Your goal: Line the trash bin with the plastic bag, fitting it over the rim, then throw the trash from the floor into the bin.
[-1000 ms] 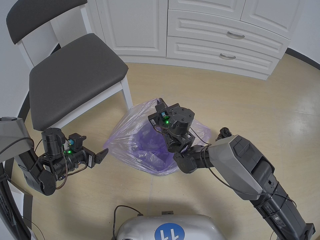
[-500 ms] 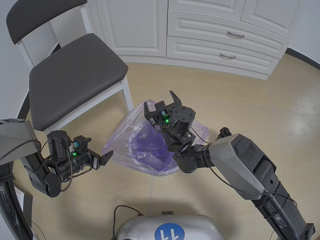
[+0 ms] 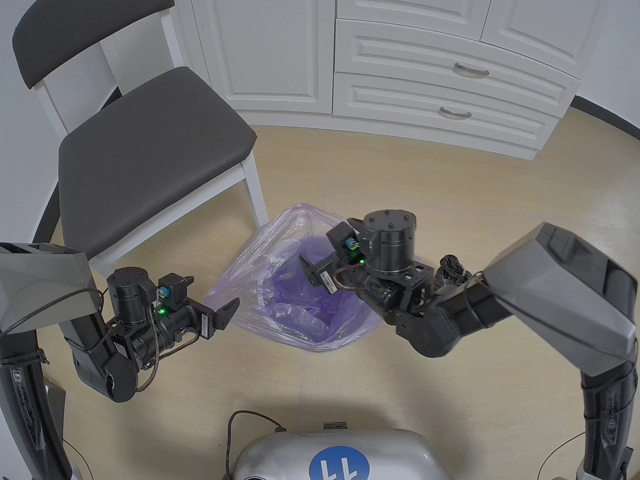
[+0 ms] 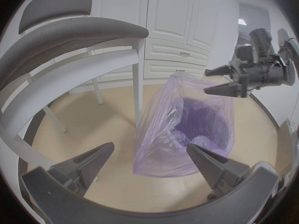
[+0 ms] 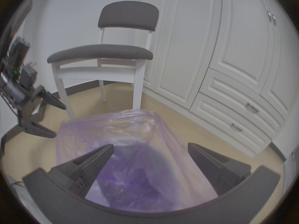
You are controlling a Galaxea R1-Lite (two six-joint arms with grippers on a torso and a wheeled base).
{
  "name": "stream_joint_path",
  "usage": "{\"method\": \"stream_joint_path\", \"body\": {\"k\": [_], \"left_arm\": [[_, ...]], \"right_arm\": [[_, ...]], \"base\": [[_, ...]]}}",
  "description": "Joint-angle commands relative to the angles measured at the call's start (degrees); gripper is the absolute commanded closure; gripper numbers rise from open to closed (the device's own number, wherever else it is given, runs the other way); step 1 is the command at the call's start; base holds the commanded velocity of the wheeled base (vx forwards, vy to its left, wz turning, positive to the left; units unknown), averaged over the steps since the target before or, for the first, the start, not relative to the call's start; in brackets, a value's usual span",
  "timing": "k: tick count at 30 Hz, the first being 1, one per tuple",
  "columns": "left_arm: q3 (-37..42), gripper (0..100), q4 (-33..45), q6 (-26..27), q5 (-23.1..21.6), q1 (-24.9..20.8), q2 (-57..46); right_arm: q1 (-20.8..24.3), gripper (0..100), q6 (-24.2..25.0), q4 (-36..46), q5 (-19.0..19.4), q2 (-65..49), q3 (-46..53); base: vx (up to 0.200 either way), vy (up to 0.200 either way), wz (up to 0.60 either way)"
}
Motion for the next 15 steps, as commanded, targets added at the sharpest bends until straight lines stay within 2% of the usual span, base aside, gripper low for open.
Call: {"method": "stream_joint_path", "body": {"k": [1,4,6,7,9,15], "left_arm": [[-2.07,0,-2.90,-5.63,6.34,-6.37,2.30],[-2.87,0,-2.02,-6.95,9.06,-7.95,2.56],[-2.95,0,-1.84,-6.95,9.24,-8.04,2.56],[-4.10,0,-0.96,-7.12,9.41,-8.74,3.53],[-4.98,0,-0.52,-7.39,10.20,-8.83,4.41],[-10.60,0,2.91,-8.44,17.59,-8.39,4.67]], "right_arm": [[0.47,0,18.03,-13.20,-2.57,-12.85,24.06],[1.52,0,21.90,-25.25,-9.77,-9.69,28.81],[1.79,0,22.07,-26.74,-10.39,-9.34,29.42],[1.79,0,21.90,-30.26,-12.67,-7.84,31.36],[1.26,0,21.37,-30.08,-13.20,-7.93,31.44],[-2.34,0,22.87,-23.22,-13.38,-7.84,26.52]], "base": [[0.000,0.000,0.00],[0.000,0.000,0.00],[0.000,0.000,0.00],[0.000,0.000,0.00],[0.000,0.000,0.00],[0.000,0.000,0.00]]}}
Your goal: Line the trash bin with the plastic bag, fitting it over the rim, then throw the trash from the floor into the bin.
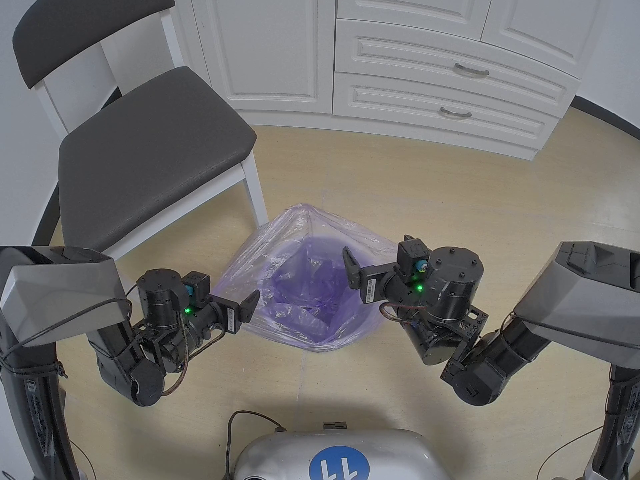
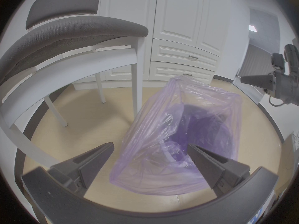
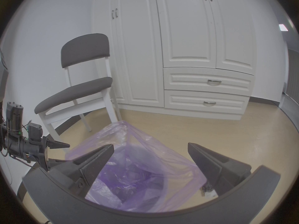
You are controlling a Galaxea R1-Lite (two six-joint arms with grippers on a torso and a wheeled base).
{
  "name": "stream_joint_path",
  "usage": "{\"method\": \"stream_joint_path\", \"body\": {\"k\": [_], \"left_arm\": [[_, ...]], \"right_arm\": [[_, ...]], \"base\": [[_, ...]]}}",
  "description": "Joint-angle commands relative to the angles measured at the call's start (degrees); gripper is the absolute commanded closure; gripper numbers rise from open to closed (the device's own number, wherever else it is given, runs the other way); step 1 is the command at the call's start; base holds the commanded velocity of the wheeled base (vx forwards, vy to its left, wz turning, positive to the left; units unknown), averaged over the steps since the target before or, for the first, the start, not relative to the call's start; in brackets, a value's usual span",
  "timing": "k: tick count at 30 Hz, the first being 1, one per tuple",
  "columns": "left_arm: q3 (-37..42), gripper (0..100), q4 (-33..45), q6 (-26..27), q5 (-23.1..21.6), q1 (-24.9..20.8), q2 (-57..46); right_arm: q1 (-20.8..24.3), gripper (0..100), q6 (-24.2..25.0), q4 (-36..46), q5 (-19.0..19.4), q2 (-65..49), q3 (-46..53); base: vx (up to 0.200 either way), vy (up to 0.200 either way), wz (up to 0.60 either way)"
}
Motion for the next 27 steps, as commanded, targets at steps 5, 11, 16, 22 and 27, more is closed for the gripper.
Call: {"method": "stream_joint_path", "body": {"k": [5,11,16,22,27], "left_arm": [[-8.47,0,6.00,-3.77,6.99,-0.26,1.73],[-9.79,0,9.25,-5.08,6.90,1.68,-0.29],[-9.62,0,9.34,-5.44,6.90,1.59,-0.73],[-10.23,0,9.52,-5.44,6.81,2.12,-0.29],[-10.85,0,9.52,-5.52,6.81,2.21,0.85]], "right_arm": [[-4.54,0,6.54,13.93,-2.52,-0.62,-3.31],[-5.51,0,18.40,38.54,1.00,-6.07,-8.32],[-7.00,0,21.30,40.92,3.29,-3.34,-11.14],[-7.97,0,22.27,40.12,2.93,-0.35,-14.74],[-8.32,0,22.80,39.77,2.93,1.14,-15.62]], "base": [[0.000,0.000,0.00],[0.000,0.000,0.00],[0.000,0.000,0.00],[0.000,0.000,0.00],[0.000,0.000,0.00]]}}
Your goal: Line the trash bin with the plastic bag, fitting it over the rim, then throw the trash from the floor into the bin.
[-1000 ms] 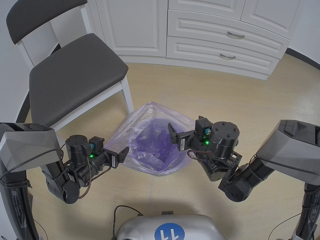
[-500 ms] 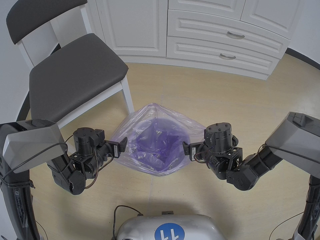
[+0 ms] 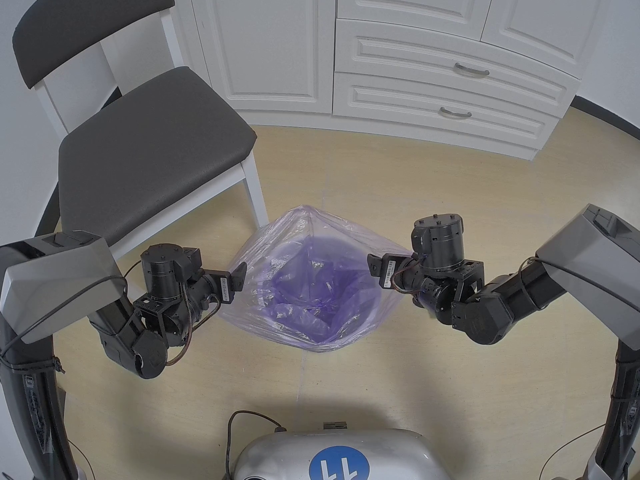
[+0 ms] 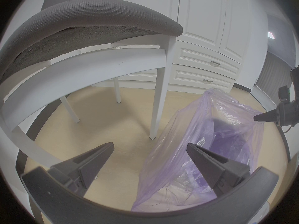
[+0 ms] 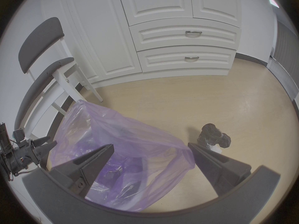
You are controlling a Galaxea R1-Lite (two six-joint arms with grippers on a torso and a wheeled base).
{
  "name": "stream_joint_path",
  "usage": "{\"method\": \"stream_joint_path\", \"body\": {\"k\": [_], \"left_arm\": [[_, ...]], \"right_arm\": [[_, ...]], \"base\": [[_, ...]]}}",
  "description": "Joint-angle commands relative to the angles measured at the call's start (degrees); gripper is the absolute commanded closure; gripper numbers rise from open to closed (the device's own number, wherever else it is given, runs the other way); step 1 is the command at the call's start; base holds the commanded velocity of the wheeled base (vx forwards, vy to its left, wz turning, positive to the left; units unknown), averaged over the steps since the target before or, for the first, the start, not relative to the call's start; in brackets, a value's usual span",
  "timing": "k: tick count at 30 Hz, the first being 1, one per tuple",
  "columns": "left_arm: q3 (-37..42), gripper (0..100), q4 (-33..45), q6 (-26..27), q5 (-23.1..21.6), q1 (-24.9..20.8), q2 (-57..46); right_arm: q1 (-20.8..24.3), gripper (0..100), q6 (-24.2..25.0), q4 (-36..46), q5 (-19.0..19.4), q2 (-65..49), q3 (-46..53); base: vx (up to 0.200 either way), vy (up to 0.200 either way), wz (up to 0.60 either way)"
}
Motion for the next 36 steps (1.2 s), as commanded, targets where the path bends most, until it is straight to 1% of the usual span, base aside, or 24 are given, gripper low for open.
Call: {"method": "stream_joint_path", "body": {"k": [1,7,8,11,12,14,17,21,30,31,36], "left_arm": [[-0.51,0,-0.02,-0.01,0.02,0.20,0.80],[-1.74,0,-0.02,-1.16,0.02,0.11,2.74],[-2.36,0,-0.02,-1.60,0.02,0.11,3.35],[-3.59,0,-0.02,-2.12,0.02,0.20,4.67],[-4.55,0,-0.02,-2.56,0.11,0.20,5.46],[-6.05,0,0.33,-3.35,0.37,0.46,6.43],[-8.77,0,1.65,-4.58,2.48,0.90,7.04],[-11.32,0,3.85,-6.17,4.41,1.34,7.48],[-13.52,0,4.11,-7.05,4.50,1.51,9.94],[-14.48,0,4.11,-7.92,5.12,1.43,10.82],[-17.82,0,3.94,-8.63,6.70,0.90,14.42]], "right_arm": [[-0.45,0,0.04,-0.09,-0.03,2.08,-0.95],[-1.69,0,0.21,-0.18,-0.12,5.77,-4.03],[-1.69,0,0.21,-0.62,-0.64,7.00,-5.00],[-1.51,0,0.39,-3.96,-2.14,9.20,-6.40],[-1.42,0,0.39,-7.30,-2.84,10.78,-7.28],[-1.33,0,0.30,-10.55,-3.19,12.37,-8.43],[-1.33,0,0.39,-13.01,-3.19,13.42,-9.74],[-1.42,0,0.48,-14.50,-3.10,14.04,-10.27],[-2.21,0,0.56,-15.65,-3.02,16.67,-12.64],[-3.27,0,0.48,-16.79,-2.67,18.87,-14.40],[-4.76,0,0.56,-17.40,-2.31,23.35,-18.36]], "base": [[0.000,0.000,0.00],[0.000,0.000,0.00],[0.000,0.000,0.00],[0.000,0.000,0.00],[0.000,0.000,0.00],[0.000,0.000,0.00],[0.000,0.000,0.00],[0.000,0.000,0.00],[0.000,0.000,0.00],[0.000,0.000,0.00],[0.000,0.000,0.00]]}}
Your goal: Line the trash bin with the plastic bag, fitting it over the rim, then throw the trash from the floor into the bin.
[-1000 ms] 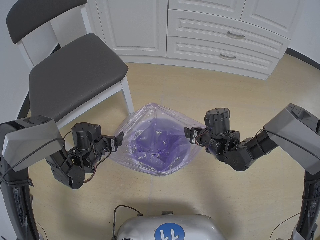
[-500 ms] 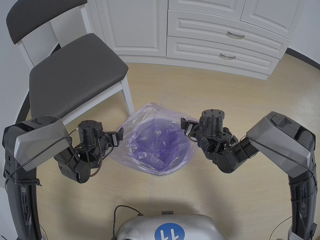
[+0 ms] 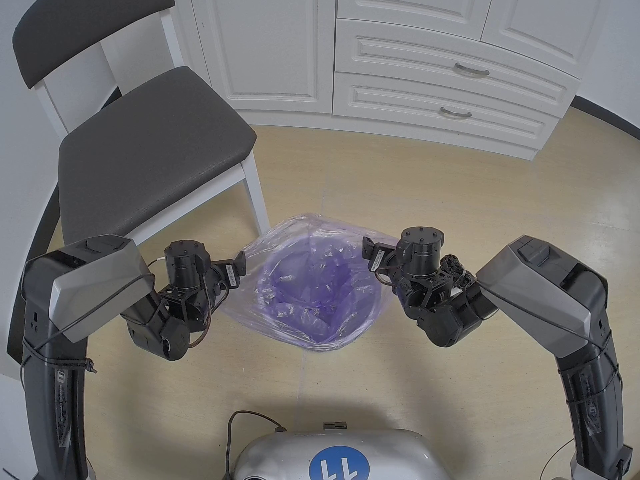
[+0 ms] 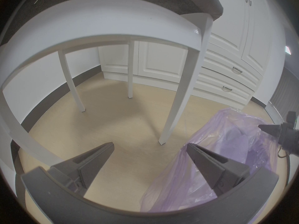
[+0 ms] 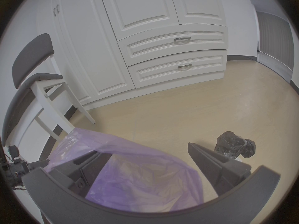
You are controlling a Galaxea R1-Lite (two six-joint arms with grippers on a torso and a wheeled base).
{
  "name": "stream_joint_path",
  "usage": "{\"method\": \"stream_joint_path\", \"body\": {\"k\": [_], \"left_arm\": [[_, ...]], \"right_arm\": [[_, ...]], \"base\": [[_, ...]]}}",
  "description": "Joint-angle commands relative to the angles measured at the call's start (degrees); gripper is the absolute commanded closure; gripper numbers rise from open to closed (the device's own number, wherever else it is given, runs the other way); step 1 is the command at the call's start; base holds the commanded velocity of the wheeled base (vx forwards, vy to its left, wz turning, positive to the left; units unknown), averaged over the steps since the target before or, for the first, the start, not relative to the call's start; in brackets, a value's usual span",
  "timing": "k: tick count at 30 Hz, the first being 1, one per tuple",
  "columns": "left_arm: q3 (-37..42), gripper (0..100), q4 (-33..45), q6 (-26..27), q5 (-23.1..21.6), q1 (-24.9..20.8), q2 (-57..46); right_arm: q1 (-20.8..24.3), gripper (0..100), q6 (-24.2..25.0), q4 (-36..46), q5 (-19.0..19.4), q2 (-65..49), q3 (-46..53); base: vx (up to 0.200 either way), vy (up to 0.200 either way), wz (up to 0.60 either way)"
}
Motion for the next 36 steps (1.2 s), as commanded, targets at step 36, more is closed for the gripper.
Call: {"method": "stream_joint_path", "body": {"k": [36], "left_arm": [[6.77,0,13.98,1.10,-2.28,1.37,-9.73]], "right_arm": [[-1.57,0,-10.52,-1.55,6.32,-11.72,19.45]], "base": [[0.000,0.000,0.00]]}}
